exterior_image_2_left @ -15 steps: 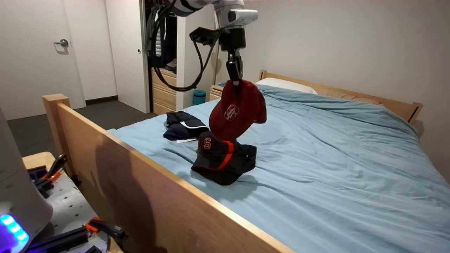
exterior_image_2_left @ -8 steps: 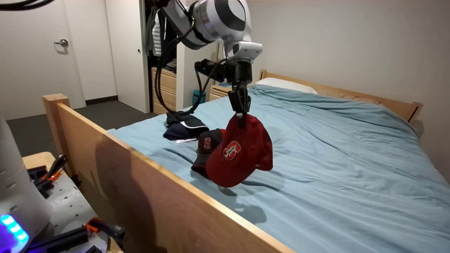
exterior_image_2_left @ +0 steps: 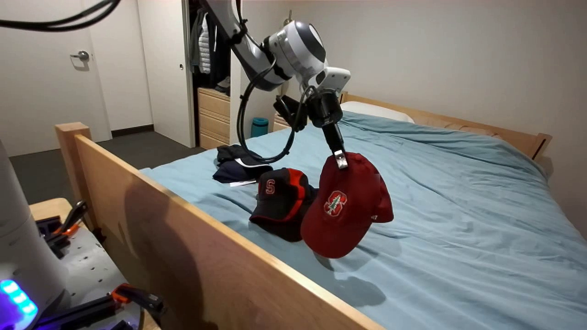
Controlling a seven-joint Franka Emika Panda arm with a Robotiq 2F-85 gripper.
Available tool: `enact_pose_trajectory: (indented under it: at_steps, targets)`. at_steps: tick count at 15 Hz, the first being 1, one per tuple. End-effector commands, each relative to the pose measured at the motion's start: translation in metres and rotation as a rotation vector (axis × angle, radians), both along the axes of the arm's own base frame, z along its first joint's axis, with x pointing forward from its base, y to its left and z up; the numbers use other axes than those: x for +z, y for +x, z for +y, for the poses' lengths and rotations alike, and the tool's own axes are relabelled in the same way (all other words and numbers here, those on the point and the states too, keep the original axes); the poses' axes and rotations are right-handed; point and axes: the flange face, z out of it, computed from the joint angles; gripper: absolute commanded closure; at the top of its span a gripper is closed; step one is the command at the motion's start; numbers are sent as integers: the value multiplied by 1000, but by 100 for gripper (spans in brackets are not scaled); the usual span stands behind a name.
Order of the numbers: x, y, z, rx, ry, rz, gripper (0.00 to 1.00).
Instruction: Separate the caps on the left from each other
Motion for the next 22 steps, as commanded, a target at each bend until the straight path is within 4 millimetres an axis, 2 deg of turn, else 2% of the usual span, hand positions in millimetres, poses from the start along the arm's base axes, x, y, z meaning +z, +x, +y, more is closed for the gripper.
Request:
enact_pose_trajectory:
  at_steps: [1, 6, 12, 13, 15, 18, 20, 22]
  targets:
    - [-13, 28, 11, 99, -58, 21, 95]
    - [-46, 48, 31, 196, 6, -46, 96]
    - [-72, 55, 43, 269, 39, -66, 96]
    - [-73, 56, 44, 273, 37, -68, 70]
    - [-70, 58, 50, 289, 43, -83, 65]
    - [-51, 63, 69, 325, 78, -146, 45]
    - [-33, 66, 81, 332, 77, -197, 33]
    - [-7, 69, 99, 336, 125, -309, 21]
